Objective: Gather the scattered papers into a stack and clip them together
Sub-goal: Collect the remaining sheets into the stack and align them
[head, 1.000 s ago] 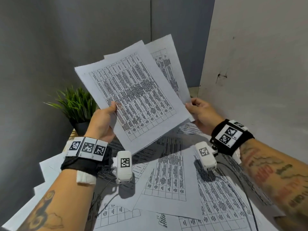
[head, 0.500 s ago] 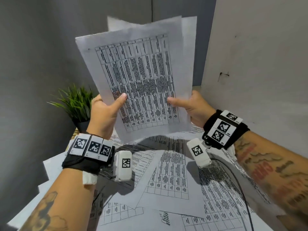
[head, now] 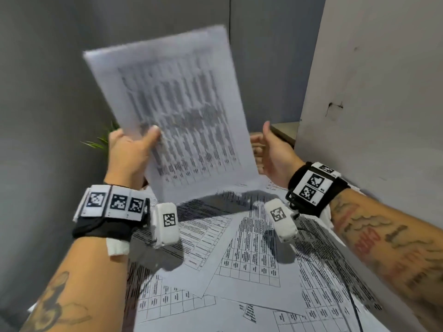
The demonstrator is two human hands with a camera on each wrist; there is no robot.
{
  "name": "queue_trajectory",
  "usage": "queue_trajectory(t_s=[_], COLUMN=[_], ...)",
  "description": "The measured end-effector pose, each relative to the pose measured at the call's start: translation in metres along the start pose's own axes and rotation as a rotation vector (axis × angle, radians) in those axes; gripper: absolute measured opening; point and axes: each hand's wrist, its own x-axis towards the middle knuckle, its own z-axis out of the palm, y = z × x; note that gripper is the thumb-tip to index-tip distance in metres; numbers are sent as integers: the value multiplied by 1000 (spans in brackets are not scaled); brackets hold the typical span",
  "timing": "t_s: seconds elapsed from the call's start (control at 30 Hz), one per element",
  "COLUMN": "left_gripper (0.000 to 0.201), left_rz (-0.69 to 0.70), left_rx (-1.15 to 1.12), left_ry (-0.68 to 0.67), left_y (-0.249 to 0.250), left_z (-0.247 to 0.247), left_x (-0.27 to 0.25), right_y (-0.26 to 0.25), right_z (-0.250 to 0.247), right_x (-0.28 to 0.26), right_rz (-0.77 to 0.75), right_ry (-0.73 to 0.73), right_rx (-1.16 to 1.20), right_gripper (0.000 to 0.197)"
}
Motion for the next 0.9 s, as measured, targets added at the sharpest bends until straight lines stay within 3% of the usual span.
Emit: queue_trajectory(t_s=[0.03, 0.1, 0.17, 0.27, 0.33, 0.43, 0.63, 0.77, 0.9], left_gripper=[31, 20, 47, 57, 58, 59, 59, 60, 58], left_rz=[40, 83, 63, 48, 36, 34, 18, 13, 18], left_rx=[-17, -24, 18, 26, 40, 36, 25, 11, -13], left_ry=[76, 150, 187, 197, 185, 176, 167, 173, 153], left_y=[5, 7, 7, 4, 3, 1, 4, 3, 5], left_z=[-7, -19, -27, -30, -29, -28, -27, -26, -22], left_x=[3, 10, 13, 15, 13, 12, 10, 9, 6], right_y=[4, 12, 14, 13, 18, 21, 25, 32, 30], right_z=[3, 10, 25, 57, 71, 79, 79, 83, 87], right_x=[1, 3, 1, 0, 8, 13, 14, 8, 7], right_rz=[68, 189, 254, 261, 273, 335, 321, 267, 267], right_ry=[-4, -140, -335, -464, -518, -512, -447, -421, -432], right_rx=[-135, -619, -1148, -1468, -1514, -1476, -1497, -1462, -1388], right_gripper=[54, 49, 73, 107, 98, 58, 60, 81, 54])
